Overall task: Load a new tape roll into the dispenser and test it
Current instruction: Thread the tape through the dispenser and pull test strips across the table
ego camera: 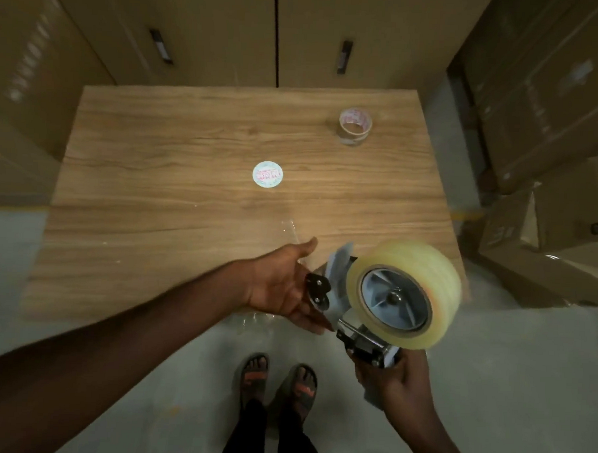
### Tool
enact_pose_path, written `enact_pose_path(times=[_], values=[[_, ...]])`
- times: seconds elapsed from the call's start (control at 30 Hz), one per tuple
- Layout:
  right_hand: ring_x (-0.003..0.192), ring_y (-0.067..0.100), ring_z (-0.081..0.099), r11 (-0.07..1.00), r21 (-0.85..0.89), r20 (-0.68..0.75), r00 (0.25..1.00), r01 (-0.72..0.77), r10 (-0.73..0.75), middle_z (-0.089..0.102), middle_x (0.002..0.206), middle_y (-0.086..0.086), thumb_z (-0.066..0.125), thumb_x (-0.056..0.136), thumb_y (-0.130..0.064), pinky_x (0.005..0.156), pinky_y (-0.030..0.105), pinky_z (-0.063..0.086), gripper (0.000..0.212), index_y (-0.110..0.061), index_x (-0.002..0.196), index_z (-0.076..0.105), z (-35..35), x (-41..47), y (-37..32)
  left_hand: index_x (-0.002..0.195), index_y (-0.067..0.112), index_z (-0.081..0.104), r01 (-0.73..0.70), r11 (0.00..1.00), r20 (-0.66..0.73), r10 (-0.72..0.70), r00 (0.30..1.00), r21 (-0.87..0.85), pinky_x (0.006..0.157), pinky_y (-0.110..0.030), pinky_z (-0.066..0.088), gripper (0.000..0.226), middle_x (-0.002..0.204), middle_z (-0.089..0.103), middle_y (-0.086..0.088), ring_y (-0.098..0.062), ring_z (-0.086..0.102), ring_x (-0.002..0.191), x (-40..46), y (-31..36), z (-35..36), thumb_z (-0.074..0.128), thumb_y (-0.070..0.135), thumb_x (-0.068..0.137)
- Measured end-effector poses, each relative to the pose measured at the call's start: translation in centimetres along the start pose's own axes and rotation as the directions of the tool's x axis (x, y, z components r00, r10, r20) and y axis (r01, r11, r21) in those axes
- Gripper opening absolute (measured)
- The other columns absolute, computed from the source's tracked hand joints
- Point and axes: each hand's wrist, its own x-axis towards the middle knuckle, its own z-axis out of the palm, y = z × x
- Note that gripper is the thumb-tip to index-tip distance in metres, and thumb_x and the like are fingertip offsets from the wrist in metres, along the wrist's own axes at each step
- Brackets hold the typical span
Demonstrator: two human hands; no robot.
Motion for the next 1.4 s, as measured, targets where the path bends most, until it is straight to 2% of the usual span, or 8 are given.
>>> enact_pose_path(times=[0.13, 0.27, 0.37, 0.63, 0.77, 0.97, 1.17, 1.4], values=[[0.074, 0.003, 0.074, 0.987, -0.11, 0.088, 0.991, 0.113, -0.104, 0.077, 0.081, -0.014, 0.079, 0.078, -0.013, 0.065, 0.023, 0.058, 0.018, -0.011, 0.094, 0.071, 0.5, 1.4, 0.1, 0.106, 0.006, 0.076, -0.093, 0.992, -0.1, 0.102, 0.99, 0.085, 0.079, -0.054, 0.059, 0.065, 0.106, 0.072, -0.023, -0.038, 0.073, 0.09, -1.2, -0.7, 0.7, 0.05, 0.064, 0.094], [0.101, 0.017, 0.078, 0.948, -0.175, 0.161, 0.957, 0.266, -0.239, 0.08, 0.107, 0.001, 0.082, 0.089, -0.011, 0.08, 0.037, 0.064, 0.035, 0.005, 0.118, 0.069, 1.0, 2.0, 0.6, 0.089, 0.005, 0.078, -0.112, 0.974, -0.174, 0.147, 0.974, 0.195, 0.083, -0.053, 0.06, 0.023, 0.1, 0.069, -0.021, -0.034, 0.071, 0.084, -2.6, -1.2, 0.3, 0.071, 0.027, 0.086], [0.092, 0.011, 0.078, 0.911, -0.28, 0.21, 0.945, 0.303, -0.25, 0.079, 0.103, -0.011, 0.081, 0.075, 0.019, 0.072, 0.035, 0.064, 0.052, 0.002, 0.122, 0.069, 1.2, 2.3, 1.8, 0.097, 0.006, 0.076, -0.087, 0.971, -0.187, 0.13, 0.974, 0.224, 0.08, -0.049, 0.06, 0.022, 0.103, 0.07, -0.021, -0.035, 0.069, 0.093, -2.8, -1.7, -0.2, 0.071, 0.024, 0.086], [0.097, 0.007, 0.077, 0.928, -0.27, 0.261, 0.947, 0.258, -0.187, 0.078, 0.107, -0.013, 0.079, 0.078, 0.016, 0.074, 0.041, 0.063, 0.051, -0.001, 0.124, 0.068, 2.9, 2.8, 2.7, 0.076, 0.001, 0.079, -0.037, 0.991, -0.426, 0.088, 0.901, 0.127, 0.092, -0.051, 0.055, 0.04, 0.098, 0.068, -0.023, -0.038, 0.067, 0.094, -2.5, -2.3, -1.4, 0.06, 0.029, 0.097], [0.097, -0.001, 0.074, 0.936, -0.254, 0.231, 0.955, 0.241, -0.183, 0.074, 0.111, -0.024, 0.077, 0.082, -0.005, 0.075, 0.033, 0.063, 0.048, -0.002, 0.128, 0.064, 5.0, 3.0, 2.1, 0.123, -0.004, 0.066, 0.035, 0.989, -0.468, 0.035, 0.883, 0.141, 0.092, -0.051, 0.058, 0.054, 0.118, 0.069, -0.027, -0.04, 0.07, 0.106, -1.9, -1.5, -3.9, 0.069, 0.04, 0.091], [0.098, -0.01, 0.072, 0.961, -0.171, 0.164, 0.969, 0.215, -0.187, 0.07, 0.112, -0.038, 0.068, 0.077, -0.024, 0.077, 0.023, 0.061, 0.059, 0.0, 0.129, 0.059, 9.6, 3.1, 1.0, 0.1, 0.004, 0.065, 0.064, 0.954, -0.518, 0.103, 0.849, 0.294, 0.097, -0.053, 0.055, 0.033, 0.086, 0.075, -0.017, -0.035, 0.073, 0.09, -2.4, 0.7, -7.4, 0.059, 0.037, 0.098], [0.073, 0.012, 0.075, 0.991, -0.132, 0.025, 0.999, 0.034, -0.031, 0.076, 0.084, -0.014, 0.064, 0.071, -0.01, 0.058, 0.031, 0.056, 0.047, 0.005, 0.115, 0.064, 13.8, 3.8, 2.5, 0.077, 0.002, 0.068, 0.075, 0.956, -0.425, 0.056, 0.903, 0.284, 0.059, -0.033, 0.062, 0.071, 0.063, 0.072, -0.013, -0.022, 0.071, 0.051, -5.2, 3.4, -10.3, 0.041, 0.066, 0.096], [0.093, 0.035, 0.073, 0.998, -0.049, -0.07, 0.997, -0.039, 0.036, 0.073, 0.096, 0.026, 0.08, 0.071, 0.014, 0.079, 0.03, 0.059, 0.034, 0.011, 0.102, 0.067, 17.6, 4.0, 3.3, 0.103, -0.006, 0.062, 0.028, 0.988, -0.312, 0.022, 0.95, 0.154, 0.071, -0.042, 0.064, 0.036, 0.086, 0.076, -0.022, -0.032, 0.076, 0.074, -6.6, 3.0, -17.0, 0.026, -0.012, 0.102]])
